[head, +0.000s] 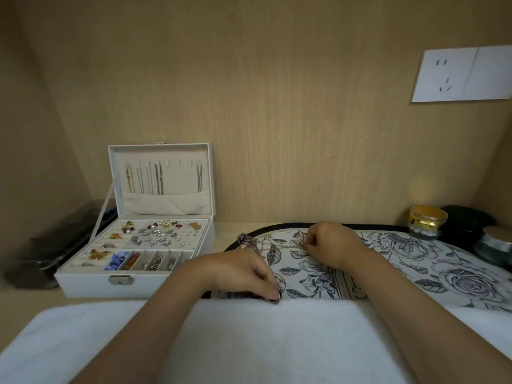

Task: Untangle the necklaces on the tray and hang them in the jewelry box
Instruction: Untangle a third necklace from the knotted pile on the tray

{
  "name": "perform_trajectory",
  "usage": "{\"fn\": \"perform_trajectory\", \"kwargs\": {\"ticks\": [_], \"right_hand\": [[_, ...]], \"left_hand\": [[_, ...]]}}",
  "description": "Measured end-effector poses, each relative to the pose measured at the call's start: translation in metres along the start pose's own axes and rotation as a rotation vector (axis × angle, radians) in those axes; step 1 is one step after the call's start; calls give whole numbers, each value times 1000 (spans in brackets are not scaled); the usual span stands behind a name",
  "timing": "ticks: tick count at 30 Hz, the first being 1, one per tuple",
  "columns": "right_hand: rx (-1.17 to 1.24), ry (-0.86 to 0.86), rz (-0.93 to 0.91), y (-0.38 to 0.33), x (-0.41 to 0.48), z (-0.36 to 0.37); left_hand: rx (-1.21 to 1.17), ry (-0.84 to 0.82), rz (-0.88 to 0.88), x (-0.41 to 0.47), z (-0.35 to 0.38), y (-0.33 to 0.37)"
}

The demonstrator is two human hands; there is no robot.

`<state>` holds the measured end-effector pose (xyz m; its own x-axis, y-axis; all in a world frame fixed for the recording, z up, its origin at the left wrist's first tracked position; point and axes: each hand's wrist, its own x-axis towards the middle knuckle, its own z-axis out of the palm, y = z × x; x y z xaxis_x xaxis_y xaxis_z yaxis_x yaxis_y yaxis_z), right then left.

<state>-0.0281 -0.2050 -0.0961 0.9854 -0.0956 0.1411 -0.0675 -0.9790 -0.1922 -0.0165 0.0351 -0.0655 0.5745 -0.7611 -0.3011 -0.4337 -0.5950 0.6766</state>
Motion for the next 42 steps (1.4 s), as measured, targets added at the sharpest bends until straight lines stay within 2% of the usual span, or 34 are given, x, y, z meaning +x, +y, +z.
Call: {"fn": "perform_trajectory", "kwargs": {"ticks": [2, 4, 7, 9, 10, 12, 14, 17, 22, 26, 29, 31, 38, 42], "right_hand": [[-63, 17, -14, -2, -1, -1], [-65, 55, -66, -7, 0, 0], [77, 83, -171, -21, 2, 7], [111, 53, -225, -30, 3, 13], [110, 36, -238, -33, 3, 16], [124, 22, -234, -35, 5, 17], [170, 13, -186, -32, 8, 14], [115, 3, -117, -23, 7, 6], [-176, -94, 47, -9, 3, -13], [-273, -158, 38, -16, 0, -19], [-28, -121, -37, -23, 0, -13], [140, -148, -85, -24, -1, -11], [439, -215, -61, -4, -1, -6], [512, -248, -39, 1, 1, -7]], "left_hand": [[6, -16, -54, -8, -6, 5], [-35, 53, -54, -8, -11, 8], [-109, 366, -57, 10, -14, 4], [57, 507, -171, 24, -11, 0], [165, 517, -236, 29, -6, -2], [329, 495, -314, 34, 5, -2], [382, 512, -324, 36, 10, -4], [351, 510, -292, 33, 6, -11], [280, 343, -188, 20, -1, -21], [208, 260, -166, 13, -5, -21], [232, 432, -114, 20, -1, -24], [361, 559, -68, 32, 3, -32], [623, 614, -127, 67, -6, -39], [712, 692, -179, 86, -10, -37]]}}
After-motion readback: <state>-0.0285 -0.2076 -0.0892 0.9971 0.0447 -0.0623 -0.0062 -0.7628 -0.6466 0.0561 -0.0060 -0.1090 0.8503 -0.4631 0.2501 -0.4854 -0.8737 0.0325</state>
